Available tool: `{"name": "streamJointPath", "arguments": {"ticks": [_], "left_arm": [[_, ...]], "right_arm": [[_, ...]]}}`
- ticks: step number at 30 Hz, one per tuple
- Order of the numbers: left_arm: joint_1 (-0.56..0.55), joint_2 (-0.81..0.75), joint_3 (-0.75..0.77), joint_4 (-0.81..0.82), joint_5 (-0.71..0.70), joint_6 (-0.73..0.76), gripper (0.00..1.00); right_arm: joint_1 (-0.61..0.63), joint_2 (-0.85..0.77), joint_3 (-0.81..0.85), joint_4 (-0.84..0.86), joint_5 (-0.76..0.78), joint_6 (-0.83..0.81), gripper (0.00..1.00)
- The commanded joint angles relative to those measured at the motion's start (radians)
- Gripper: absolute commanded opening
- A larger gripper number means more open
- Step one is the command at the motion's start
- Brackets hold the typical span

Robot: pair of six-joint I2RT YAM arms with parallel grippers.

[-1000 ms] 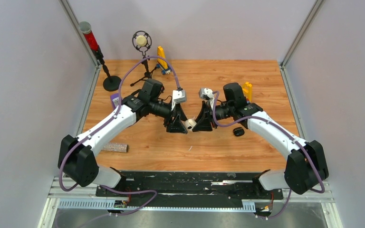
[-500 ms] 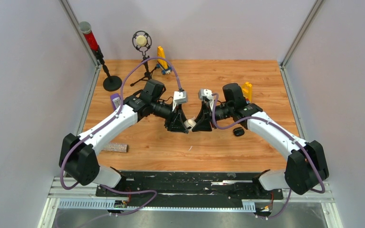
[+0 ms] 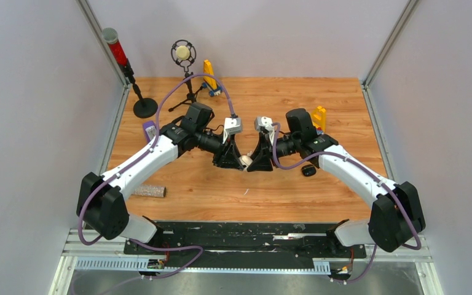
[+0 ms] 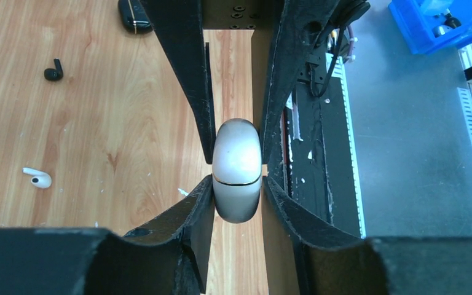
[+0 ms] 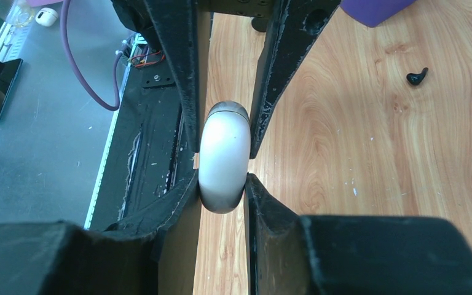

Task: Insert the wireless bluetooth earbuds into the charging case
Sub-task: Open the charging case.

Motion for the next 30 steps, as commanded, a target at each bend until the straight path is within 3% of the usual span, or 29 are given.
{"name": "streamJointPath", "arguments": {"ticks": [1, 6, 11, 14, 21, 30], "left_arm": [[-0.006, 0.006, 0.025, 0.024, 0.037, -0.008, 0.36], [-0.006, 0.008, 0.026, 0.025, 0.033, -0.011, 0.29], [-0.007, 0.007, 0.027, 0.03, 0.026, -0.016, 0.26], [-0.007, -0.001, 0.026, 0.027, 0.026, -0.009, 0.26], [-0.006, -0.017, 0.0, 0.029, 0.034, 0.015, 0.26], [-0.006, -0.037, -0.019, 0.047, 0.055, 0.018, 0.25]], "right_arm": [[0.006, -0.014, 0.002, -0.002, 0.001, -0.033, 0.1], [0.006, -0.018, 0.005, -0.002, 0.007, -0.034, 0.14], [0.006, -0.03, 0.015, -0.002, 0.007, -0.019, 0.52], [0.002, -0.045, 0.021, -0.003, -0.003, 0.005, 0.65], [-0.023, -0.042, 0.057, 0.003, -0.023, 0.081, 0.69], [-0.026, -0.01, 0.055, 0.069, 0.118, 0.149, 0.69]]}}
